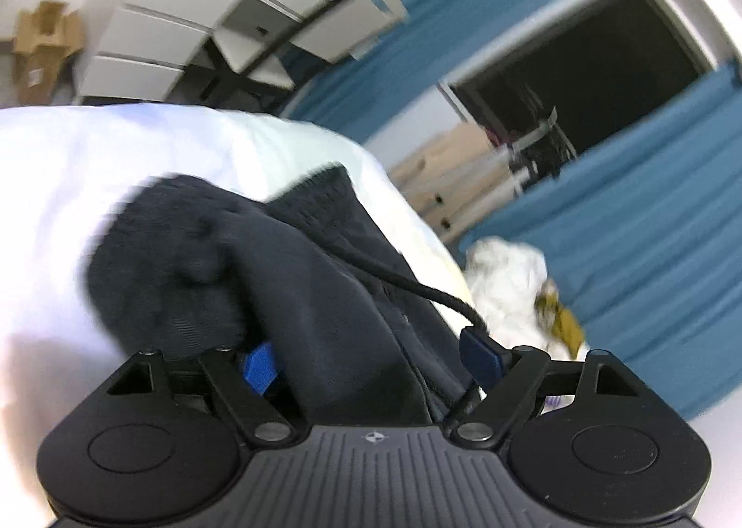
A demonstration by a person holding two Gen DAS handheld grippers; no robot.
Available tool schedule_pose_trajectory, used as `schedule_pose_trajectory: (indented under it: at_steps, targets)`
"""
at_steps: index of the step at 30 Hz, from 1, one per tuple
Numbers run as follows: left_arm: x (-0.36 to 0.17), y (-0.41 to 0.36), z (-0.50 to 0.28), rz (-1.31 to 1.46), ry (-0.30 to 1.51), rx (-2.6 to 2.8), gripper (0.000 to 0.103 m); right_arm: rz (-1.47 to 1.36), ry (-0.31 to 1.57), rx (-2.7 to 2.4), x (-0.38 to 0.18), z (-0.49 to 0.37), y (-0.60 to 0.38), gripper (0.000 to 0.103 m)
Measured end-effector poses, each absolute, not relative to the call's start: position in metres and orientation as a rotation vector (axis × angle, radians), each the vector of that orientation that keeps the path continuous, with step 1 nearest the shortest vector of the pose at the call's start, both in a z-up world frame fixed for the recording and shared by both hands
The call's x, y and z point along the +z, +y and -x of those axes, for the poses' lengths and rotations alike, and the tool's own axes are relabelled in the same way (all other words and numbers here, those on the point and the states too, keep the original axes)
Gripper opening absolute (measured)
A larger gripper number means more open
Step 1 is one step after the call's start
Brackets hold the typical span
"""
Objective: Fold clothes
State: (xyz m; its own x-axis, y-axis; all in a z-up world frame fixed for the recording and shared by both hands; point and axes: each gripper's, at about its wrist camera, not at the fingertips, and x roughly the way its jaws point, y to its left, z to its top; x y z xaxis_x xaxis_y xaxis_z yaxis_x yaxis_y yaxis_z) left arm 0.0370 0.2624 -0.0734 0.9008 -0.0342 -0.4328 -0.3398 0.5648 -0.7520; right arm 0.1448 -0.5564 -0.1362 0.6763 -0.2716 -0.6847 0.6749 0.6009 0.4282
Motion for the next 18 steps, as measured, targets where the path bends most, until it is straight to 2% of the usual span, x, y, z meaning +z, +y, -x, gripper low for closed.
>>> schedule_pose_trajectory:
  at_steps: [2,4,9,11,18]
  targets:
    - [-0.074,0.273,-0.018,1.012,0.399,0.231,0.083,-0.741,0.598,-0.582,-0.131,-0.133,-0.556,0.03]
    - [-0.076,0.285,0.0,1.068,0.374,0.289,0.083,-0.765,0.58,-0.573,-0.124,-0.119,-0.555,0.039]
    - [-0.082,0.308,0.021,1.18,0.339,0.389,0.083,-0.929,0.536,-0.54,-0.115,-0.069,-0.556,0.05]
    - [-0.083,0.315,0.019,1.186,0.349,0.432,0.083,-1.043,0.514,-0.548,-0.118,-0.043,-0.559,0.058]
    - [-0.123,0.335,0.016,1.412,0.451,0.453,0.08,-1.335,0.548,-0.651,-0.156,0.013,-0.559,0.06]
